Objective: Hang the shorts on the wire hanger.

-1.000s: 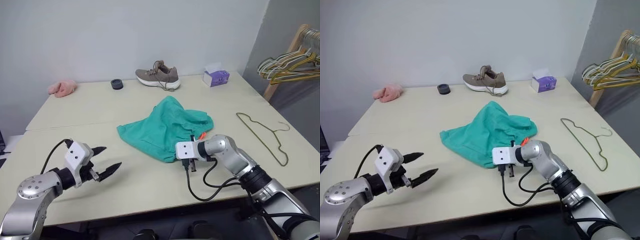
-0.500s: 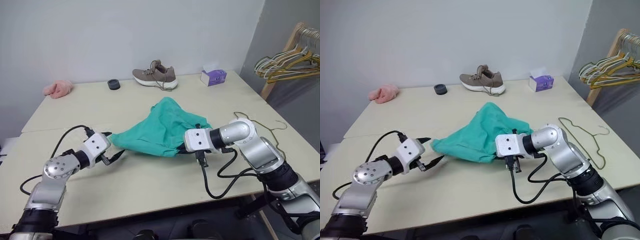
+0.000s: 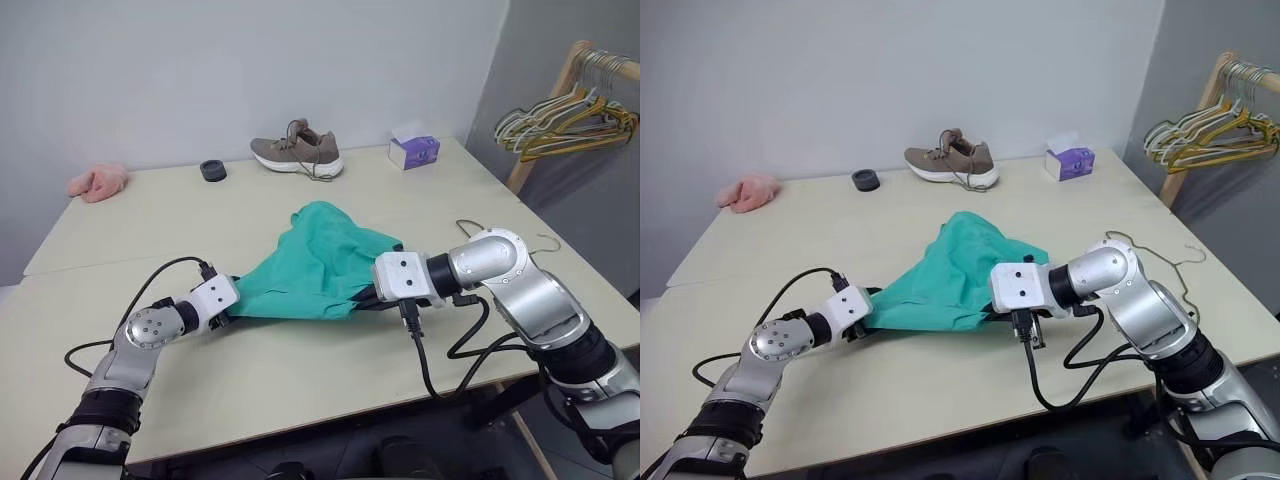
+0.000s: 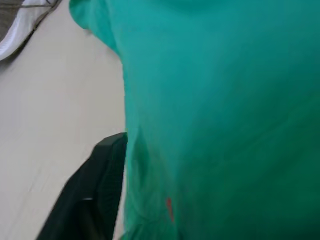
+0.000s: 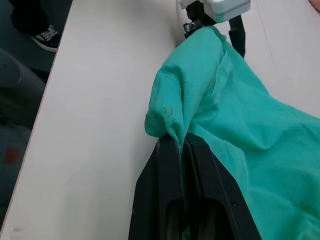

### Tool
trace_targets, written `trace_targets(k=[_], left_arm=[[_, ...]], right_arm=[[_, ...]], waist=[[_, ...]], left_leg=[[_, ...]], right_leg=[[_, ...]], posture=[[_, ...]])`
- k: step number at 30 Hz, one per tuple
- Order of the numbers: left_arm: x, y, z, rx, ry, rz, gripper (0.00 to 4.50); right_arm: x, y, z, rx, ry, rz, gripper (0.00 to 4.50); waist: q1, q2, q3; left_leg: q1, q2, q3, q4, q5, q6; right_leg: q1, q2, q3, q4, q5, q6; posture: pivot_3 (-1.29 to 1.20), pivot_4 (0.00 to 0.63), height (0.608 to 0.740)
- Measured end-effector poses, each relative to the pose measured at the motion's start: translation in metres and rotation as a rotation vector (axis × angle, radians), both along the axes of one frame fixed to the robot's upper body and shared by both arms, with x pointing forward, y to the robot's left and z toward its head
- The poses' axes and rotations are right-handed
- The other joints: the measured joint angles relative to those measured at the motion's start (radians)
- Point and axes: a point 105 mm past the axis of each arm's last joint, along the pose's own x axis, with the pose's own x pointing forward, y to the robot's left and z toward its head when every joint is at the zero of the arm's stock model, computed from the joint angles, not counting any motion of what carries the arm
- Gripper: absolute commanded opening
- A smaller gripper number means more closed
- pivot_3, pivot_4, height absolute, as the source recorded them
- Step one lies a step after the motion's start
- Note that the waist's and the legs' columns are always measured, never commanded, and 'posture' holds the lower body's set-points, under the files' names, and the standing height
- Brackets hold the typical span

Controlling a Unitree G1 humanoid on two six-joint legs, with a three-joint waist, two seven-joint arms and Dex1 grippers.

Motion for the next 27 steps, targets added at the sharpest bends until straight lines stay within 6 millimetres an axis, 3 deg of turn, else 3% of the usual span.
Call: trace_targets(k=[3, 7, 11, 14, 19, 23, 26, 27], left_arm=[[-0.008, 0.004, 0.000, 0.038, 0.034, -0.046, 1.30], [-0.044, 0.013, 0.000, 0.076, 0.187, -0.149, 0.05], [-0.081, 0.007, 0.009, 0.044, 0.353, -0.244, 0.05], [-0.109, -0.005, 0.023, -0.030, 0.473, -0.298, 0.05], [-0.136, -0.041, 0.067, -0.278, 0.595, -0.365, 0.05], [-0.119, -0.056, 0.113, -0.443, 0.535, -0.393, 0.05], [-0.083, -0.056, 0.132, -0.498, 0.407, -0.346, 0.05], [-0.058, -0.055, 0.135, -0.524, 0.347, -0.307, 0.05]], right_arm=[[0.000, -0.003, 0.000, -0.006, -0.010, 0.006, 0.00], [0.005, -0.018, -0.009, -0.057, -0.060, -0.001, 0.00], [0.013, -0.037, -0.025, -0.113, -0.073, -0.033, 0.00], [0.007, -0.051, -0.035, -0.138, 0.005, -0.044, 0.00], [-0.017, -0.068, -0.016, -0.100, 0.216, -0.013, 0.00], [-0.010, -0.071, 0.010, -0.052, 0.312, -0.039, 0.00], [0.024, -0.067, 0.027, 0.039, 0.343, -0.127, 0.00], [0.050, -0.063, 0.032, 0.086, 0.340, -0.191, 0.00]], waist=[[-0.004, 0.000, 0.000], [-0.012, 0.000, 0.000], [-0.007, 0.000, 0.000], [0.001, 0.001, 0.000], [0.022, 0.003, 0.003], [0.032, 0.005, 0.007], [0.029, 0.006, 0.008], [0.028, 0.006, 0.010]], left_leg=[[-0.002, 0.000, 0.000, 0.000, 0.000, 0.000], [-0.006, 0.000, 0.000, 0.000, 0.000, 0.000], [-0.008, 0.000, 0.000, 0.000, 0.000, 0.000], [-0.009, 0.000, 0.001, 0.000, 0.000, 0.000], [-0.009, 0.001, 0.001, 0.001, 0.000, 0.001], [0.004, 0.000, 0.001, 0.002, 0.001, 0.001], [0.015, 0.000, 0.003, 0.001, 0.001, 0.001], [0.024, 0.000, 0.005, 0.002, 0.001, 0.001]], right_leg=[[-0.003, 0.000, 0.000, 0.000, 0.000, 0.000], [-0.006, 0.000, 0.000, 0.001, 0.000, -0.001], [-0.008, 0.000, 0.000, 0.001, 0.002, -0.004], [-0.009, 0.000, 0.000, 0.002, 0.002, -0.003], [-0.008, 0.000, 0.000, 0.002, 0.000, 0.000], [0.004, 0.000, -0.001, 0.002, 0.000, 0.000], [0.016, 0.001, -0.001, 0.002, 0.000, 0.000], [0.023, 0.001, -0.002, 0.002, 0.000, 0.000]], posture=[[-0.22, 0.000, 0.740], [-0.20, 0.000, 0.740], [-0.18, 0.000, 0.740], [-0.17, 0.000, 0.740], [-0.16, 0.000, 0.740], [-0.16, 0.000, 0.740], [-0.17, 0.000, 0.740], [-0.17, 0.000, 0.740]])
